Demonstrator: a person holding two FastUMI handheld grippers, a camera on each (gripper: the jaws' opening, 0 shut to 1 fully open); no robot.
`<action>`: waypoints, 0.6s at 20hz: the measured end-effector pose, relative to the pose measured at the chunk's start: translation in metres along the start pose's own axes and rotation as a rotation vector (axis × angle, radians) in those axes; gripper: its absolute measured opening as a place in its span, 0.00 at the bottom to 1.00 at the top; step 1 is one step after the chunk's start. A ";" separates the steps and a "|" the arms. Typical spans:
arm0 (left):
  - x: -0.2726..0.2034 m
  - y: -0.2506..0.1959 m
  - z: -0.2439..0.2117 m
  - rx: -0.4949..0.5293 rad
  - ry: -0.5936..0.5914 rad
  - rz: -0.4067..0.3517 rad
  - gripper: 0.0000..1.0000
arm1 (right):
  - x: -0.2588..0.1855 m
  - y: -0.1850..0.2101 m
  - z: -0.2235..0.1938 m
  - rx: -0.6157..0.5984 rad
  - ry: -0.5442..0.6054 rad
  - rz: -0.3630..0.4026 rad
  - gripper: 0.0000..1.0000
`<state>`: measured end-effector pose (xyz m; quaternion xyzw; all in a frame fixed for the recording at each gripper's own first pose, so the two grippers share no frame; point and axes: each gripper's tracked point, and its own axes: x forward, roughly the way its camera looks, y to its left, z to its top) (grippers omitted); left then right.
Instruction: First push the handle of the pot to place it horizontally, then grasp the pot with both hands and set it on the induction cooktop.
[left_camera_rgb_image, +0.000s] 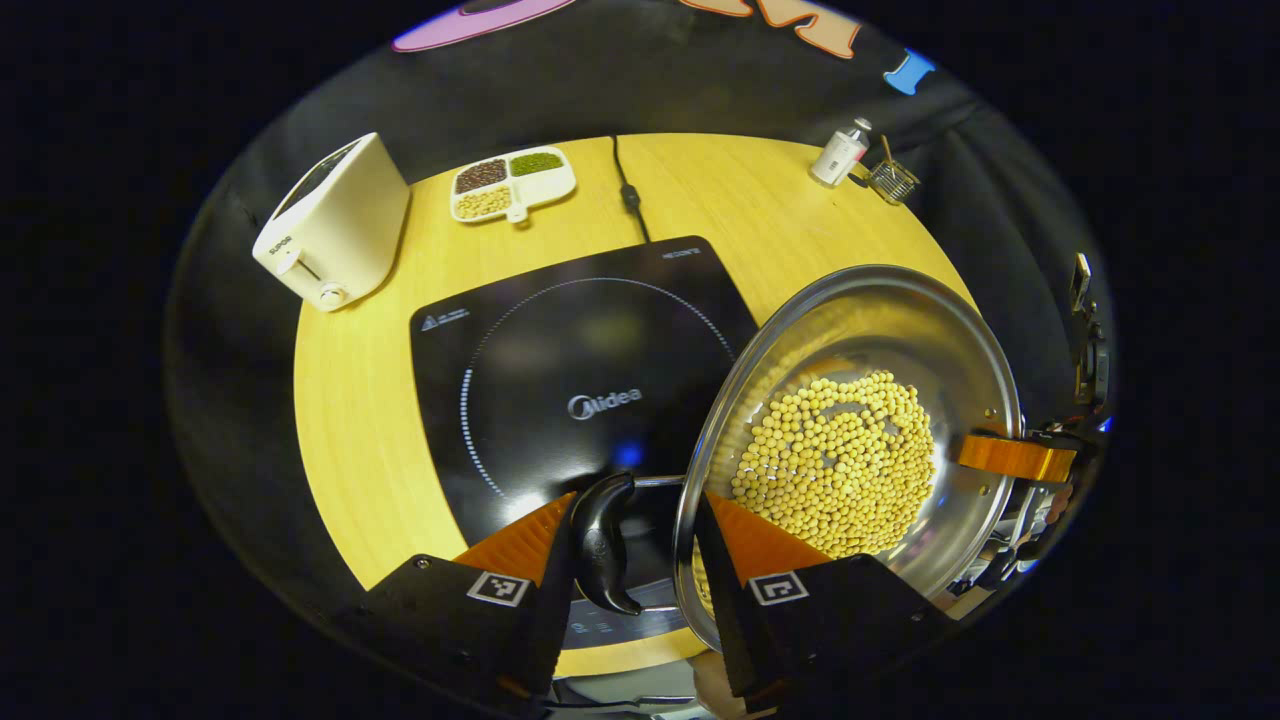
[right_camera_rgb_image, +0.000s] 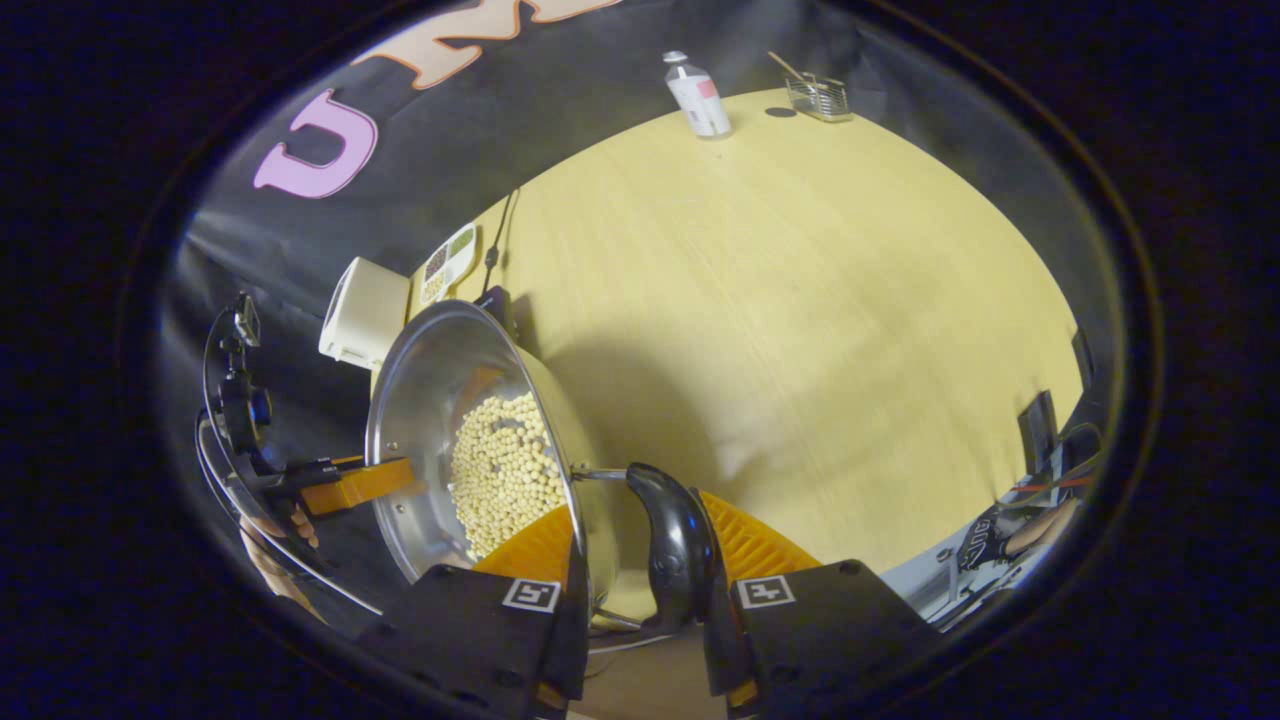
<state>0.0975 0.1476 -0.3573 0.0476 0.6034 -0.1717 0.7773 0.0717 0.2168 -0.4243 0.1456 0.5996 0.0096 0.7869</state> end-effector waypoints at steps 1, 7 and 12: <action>-0.002 0.008 0.001 -0.003 -0.007 0.004 0.65 | 0.003 0.008 0.000 -0.006 -0.001 0.004 0.43; -0.004 0.053 0.004 -0.026 -0.025 0.039 0.65 | 0.027 0.049 0.003 -0.019 0.011 0.019 0.43; -0.001 0.080 0.006 -0.050 -0.026 0.069 0.65 | 0.046 0.073 0.013 -0.045 0.018 0.022 0.43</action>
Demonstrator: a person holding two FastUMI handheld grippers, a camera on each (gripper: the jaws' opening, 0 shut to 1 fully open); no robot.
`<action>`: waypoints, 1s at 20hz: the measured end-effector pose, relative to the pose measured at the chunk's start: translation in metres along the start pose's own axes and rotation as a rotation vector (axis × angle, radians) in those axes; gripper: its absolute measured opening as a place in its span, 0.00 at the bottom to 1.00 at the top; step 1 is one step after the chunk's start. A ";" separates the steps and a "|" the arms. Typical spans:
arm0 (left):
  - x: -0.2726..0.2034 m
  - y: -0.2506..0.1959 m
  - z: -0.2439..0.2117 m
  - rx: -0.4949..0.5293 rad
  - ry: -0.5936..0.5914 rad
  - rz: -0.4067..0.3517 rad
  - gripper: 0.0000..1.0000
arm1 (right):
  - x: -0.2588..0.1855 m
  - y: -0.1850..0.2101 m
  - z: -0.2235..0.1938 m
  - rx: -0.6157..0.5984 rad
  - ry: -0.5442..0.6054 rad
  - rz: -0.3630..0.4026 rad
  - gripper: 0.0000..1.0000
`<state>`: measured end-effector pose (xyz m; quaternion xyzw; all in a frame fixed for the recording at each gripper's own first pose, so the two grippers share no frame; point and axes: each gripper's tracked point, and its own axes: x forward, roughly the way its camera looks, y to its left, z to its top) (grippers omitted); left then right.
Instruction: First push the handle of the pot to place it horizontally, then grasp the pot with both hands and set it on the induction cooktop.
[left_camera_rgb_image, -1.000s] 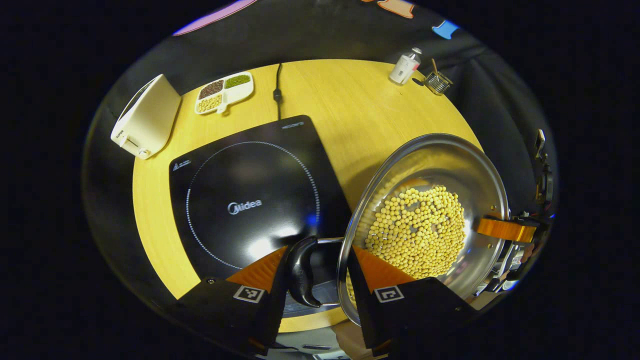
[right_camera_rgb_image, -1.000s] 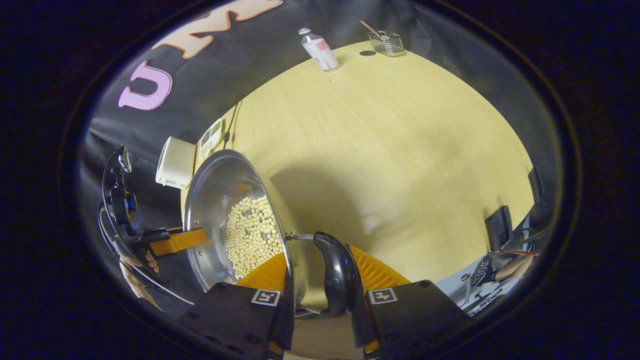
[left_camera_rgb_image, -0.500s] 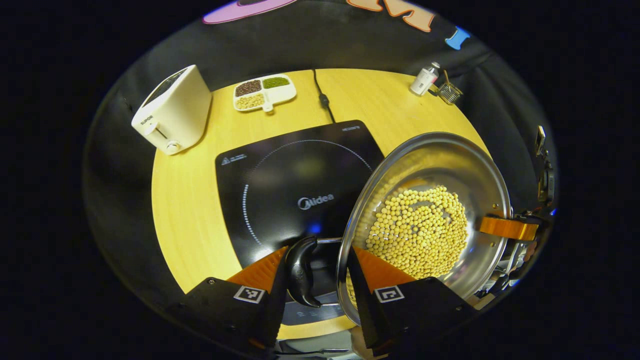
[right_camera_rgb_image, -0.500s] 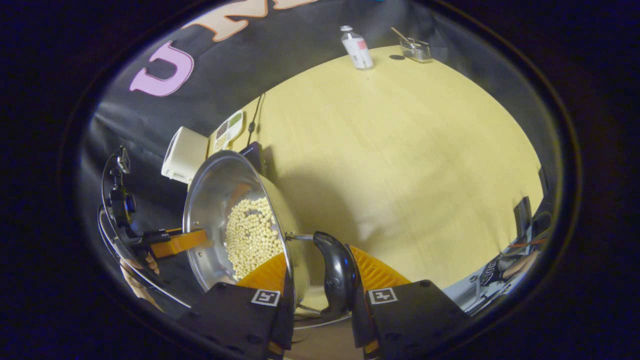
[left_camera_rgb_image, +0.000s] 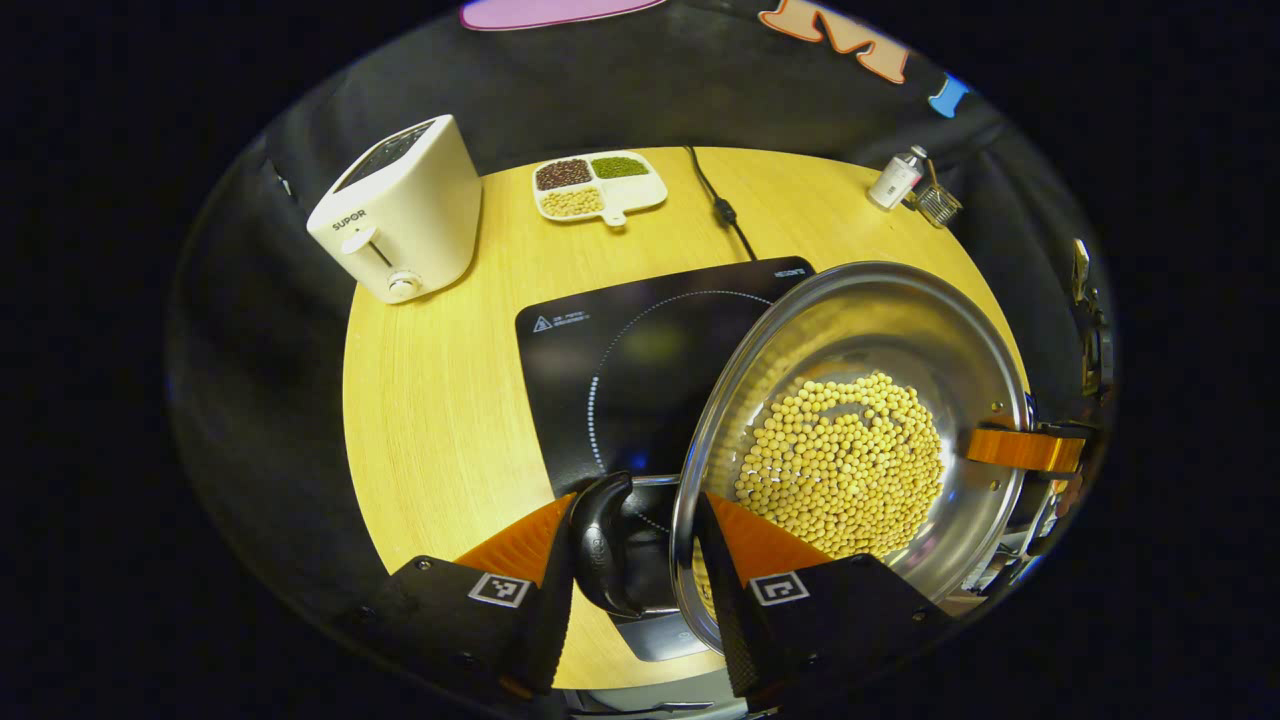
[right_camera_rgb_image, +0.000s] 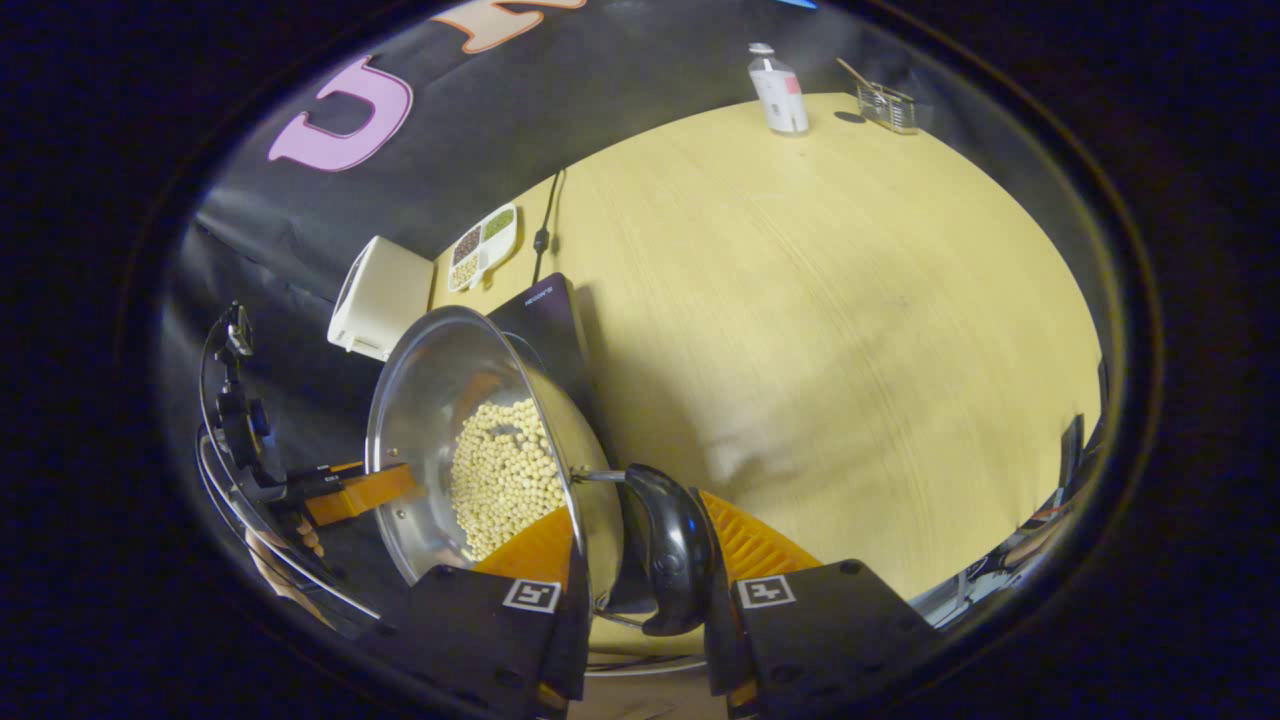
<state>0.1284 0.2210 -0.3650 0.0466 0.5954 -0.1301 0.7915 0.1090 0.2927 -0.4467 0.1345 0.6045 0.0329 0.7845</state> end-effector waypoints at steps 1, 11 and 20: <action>0.001 0.004 0.001 -0.005 0.001 0.007 0.65 | 0.003 0.005 0.001 -0.004 0.001 0.004 0.49; 0.003 0.033 0.013 -0.017 -0.020 0.085 0.65 | 0.029 0.029 0.017 -0.026 0.024 0.043 0.49; 0.005 0.047 0.016 -0.040 -0.029 0.143 0.65 | 0.056 0.039 0.025 -0.018 0.025 0.068 0.49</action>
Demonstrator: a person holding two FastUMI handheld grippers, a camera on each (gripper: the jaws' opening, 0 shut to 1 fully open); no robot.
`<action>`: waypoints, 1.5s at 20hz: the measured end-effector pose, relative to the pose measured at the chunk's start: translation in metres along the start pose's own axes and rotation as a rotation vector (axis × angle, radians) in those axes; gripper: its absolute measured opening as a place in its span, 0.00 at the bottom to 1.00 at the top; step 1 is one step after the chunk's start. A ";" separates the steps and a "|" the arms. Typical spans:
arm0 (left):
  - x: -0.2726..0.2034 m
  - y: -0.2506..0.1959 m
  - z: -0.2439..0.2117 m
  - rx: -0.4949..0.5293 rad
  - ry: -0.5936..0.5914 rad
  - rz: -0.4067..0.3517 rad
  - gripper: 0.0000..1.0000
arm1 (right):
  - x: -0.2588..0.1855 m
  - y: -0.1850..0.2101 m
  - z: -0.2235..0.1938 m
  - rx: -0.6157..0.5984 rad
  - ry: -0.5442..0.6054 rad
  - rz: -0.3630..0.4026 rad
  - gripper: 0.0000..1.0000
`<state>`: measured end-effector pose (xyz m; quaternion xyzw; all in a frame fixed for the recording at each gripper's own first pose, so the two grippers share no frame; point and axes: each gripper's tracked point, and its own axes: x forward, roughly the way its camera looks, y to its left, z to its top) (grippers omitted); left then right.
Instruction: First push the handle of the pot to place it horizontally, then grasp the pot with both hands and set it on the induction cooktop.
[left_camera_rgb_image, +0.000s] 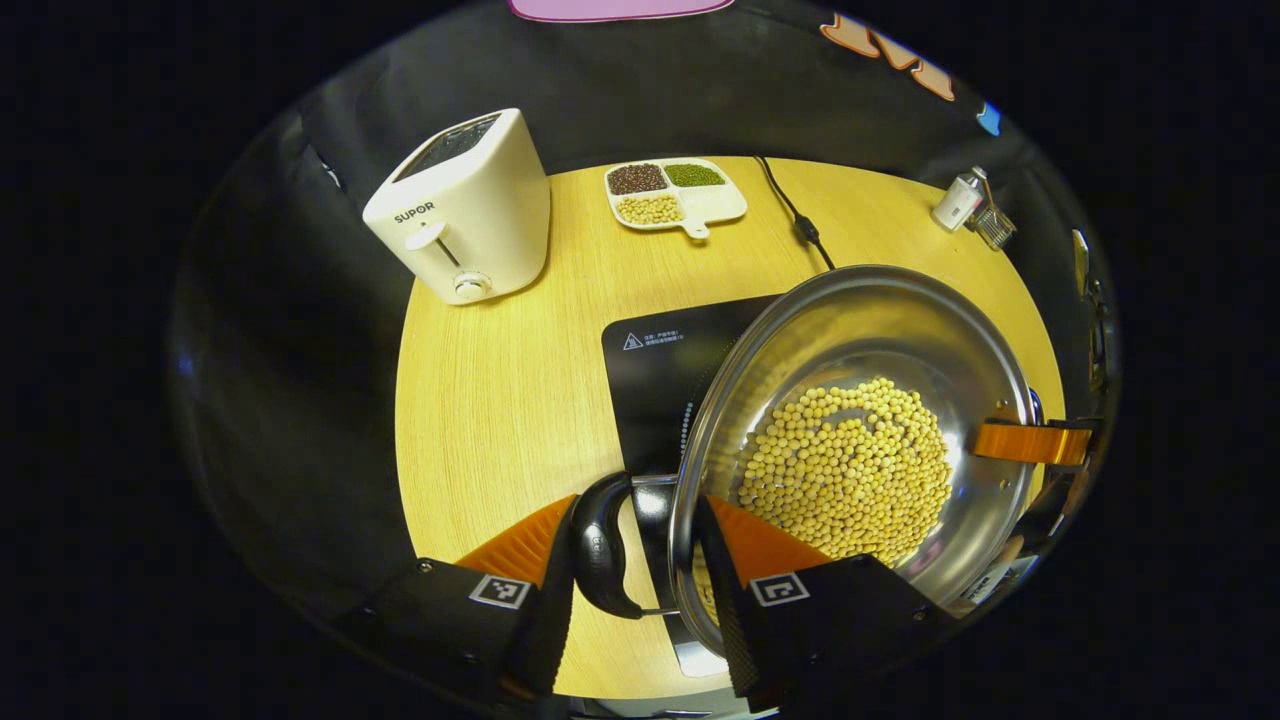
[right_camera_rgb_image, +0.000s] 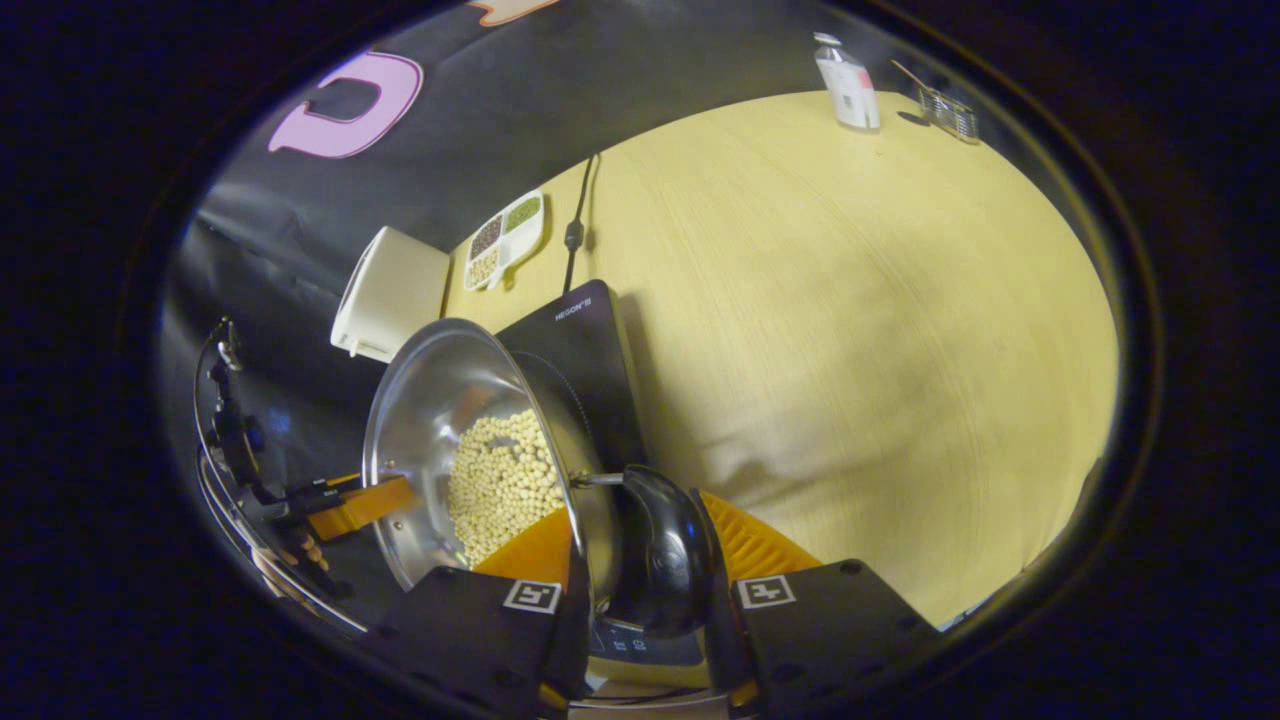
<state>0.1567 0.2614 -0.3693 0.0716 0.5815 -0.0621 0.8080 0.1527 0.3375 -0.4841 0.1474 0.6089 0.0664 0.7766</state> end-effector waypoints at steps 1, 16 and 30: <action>0.001 0.002 0.003 0.002 -0.008 0.008 0.65 | 0.002 0.001 0.001 0.004 -0.001 0.002 0.49; 0.002 0.004 0.005 -0.017 -0.055 0.002 0.67 | 0.008 0.006 0.011 -0.013 -0.026 0.021 0.45; -0.002 0.004 0.002 -0.077 -0.100 0.010 0.70 | -0.003 0.004 0.020 -0.006 -0.083 0.005 0.58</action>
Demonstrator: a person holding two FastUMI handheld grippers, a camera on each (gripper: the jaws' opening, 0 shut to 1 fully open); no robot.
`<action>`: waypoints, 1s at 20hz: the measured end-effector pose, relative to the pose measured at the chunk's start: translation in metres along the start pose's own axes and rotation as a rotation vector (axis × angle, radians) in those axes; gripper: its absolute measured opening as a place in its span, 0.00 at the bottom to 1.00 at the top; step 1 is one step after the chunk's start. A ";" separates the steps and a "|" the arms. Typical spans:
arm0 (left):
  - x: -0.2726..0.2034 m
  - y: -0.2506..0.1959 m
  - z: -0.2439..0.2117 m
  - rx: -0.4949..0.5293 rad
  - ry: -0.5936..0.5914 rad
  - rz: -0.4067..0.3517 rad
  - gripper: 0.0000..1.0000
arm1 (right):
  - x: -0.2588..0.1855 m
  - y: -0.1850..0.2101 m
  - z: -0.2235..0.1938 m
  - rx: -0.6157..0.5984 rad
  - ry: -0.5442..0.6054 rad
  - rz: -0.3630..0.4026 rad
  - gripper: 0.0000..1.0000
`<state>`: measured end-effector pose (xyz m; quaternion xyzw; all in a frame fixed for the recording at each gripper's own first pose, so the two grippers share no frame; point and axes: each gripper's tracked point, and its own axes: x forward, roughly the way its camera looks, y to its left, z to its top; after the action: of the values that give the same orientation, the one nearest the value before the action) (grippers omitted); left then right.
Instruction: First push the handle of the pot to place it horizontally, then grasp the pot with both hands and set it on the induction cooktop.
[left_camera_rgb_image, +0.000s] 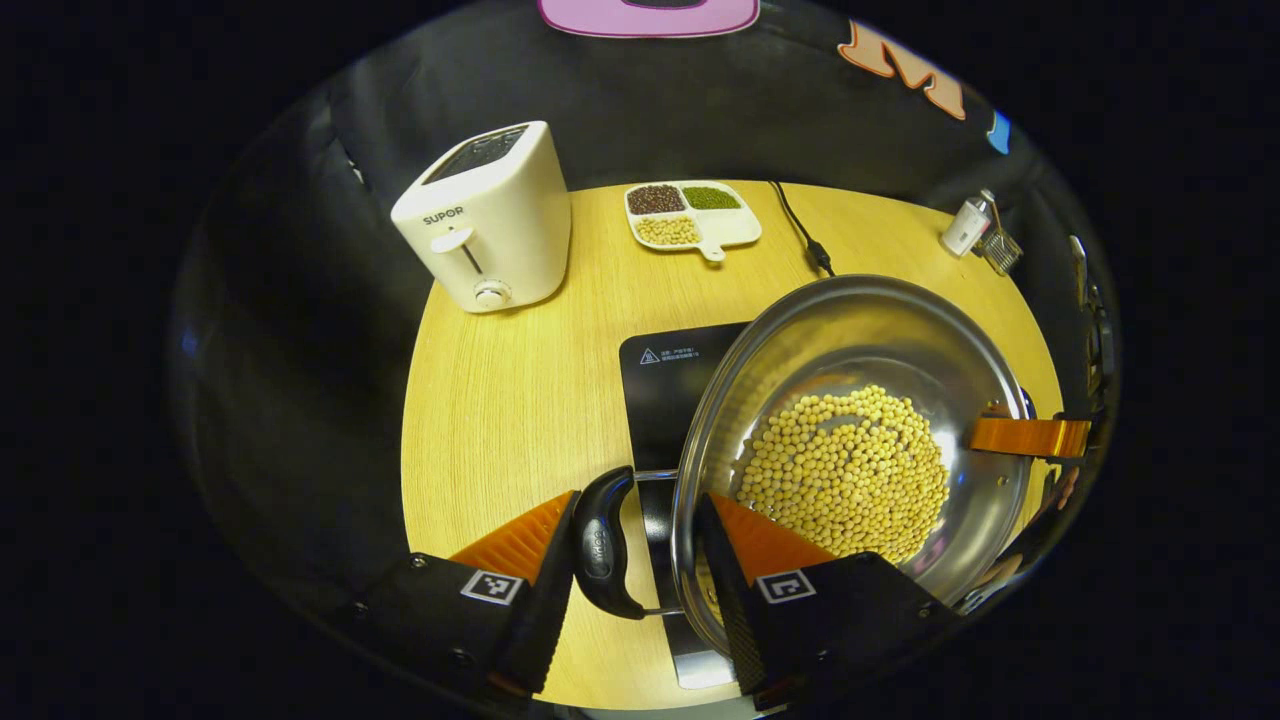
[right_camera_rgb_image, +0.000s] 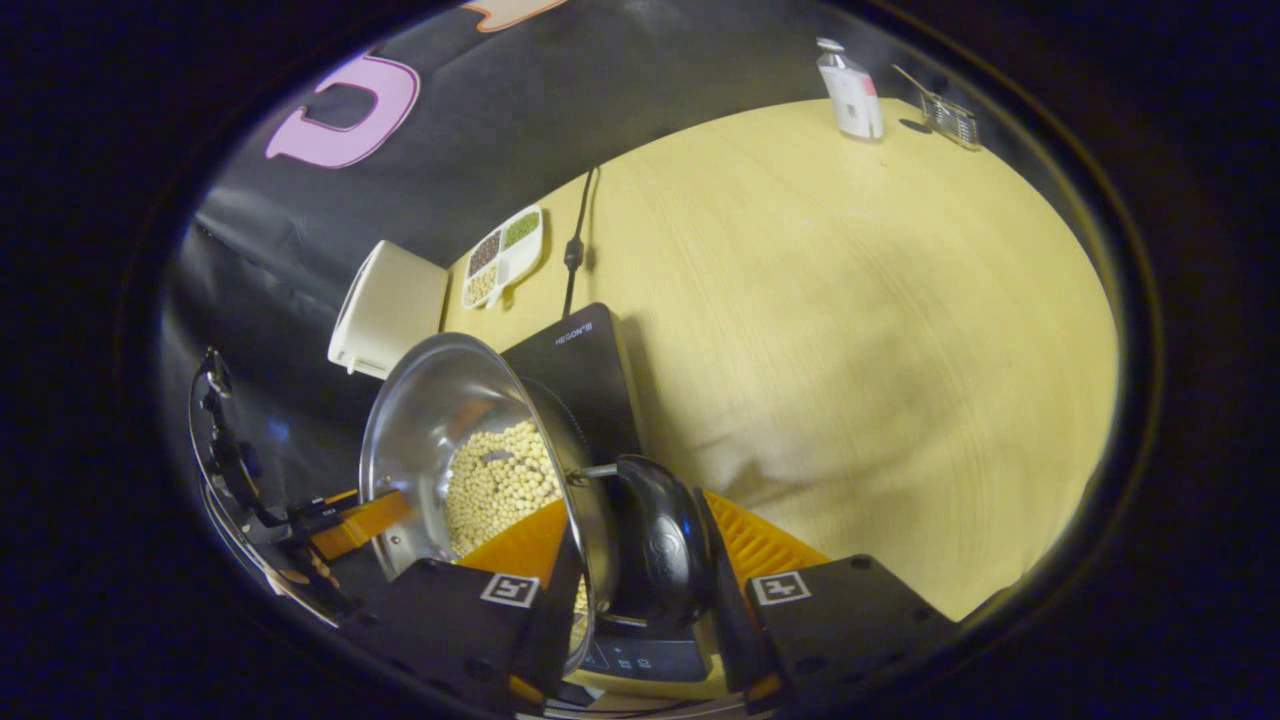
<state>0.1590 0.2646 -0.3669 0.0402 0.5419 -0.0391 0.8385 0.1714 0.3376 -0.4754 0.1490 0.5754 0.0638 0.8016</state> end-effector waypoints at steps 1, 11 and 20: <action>-0.002 0.001 0.002 -0.020 -0.022 0.009 0.71 | -0.004 -0.002 0.004 -0.011 -0.022 -0.001 0.70; -0.063 -0.008 0.018 -0.064 -0.206 0.125 0.96 | -0.079 -0.024 0.039 -0.097 -0.221 -0.019 0.94; -0.171 -0.091 0.042 -0.029 -0.418 0.244 0.98 | -0.178 -0.048 0.073 -0.249 -0.392 0.048 0.94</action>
<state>0.1168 0.1737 -0.1958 0.0843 0.3484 0.0626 0.9314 0.1781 0.2313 -0.3076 0.0723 0.3925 0.1231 0.9086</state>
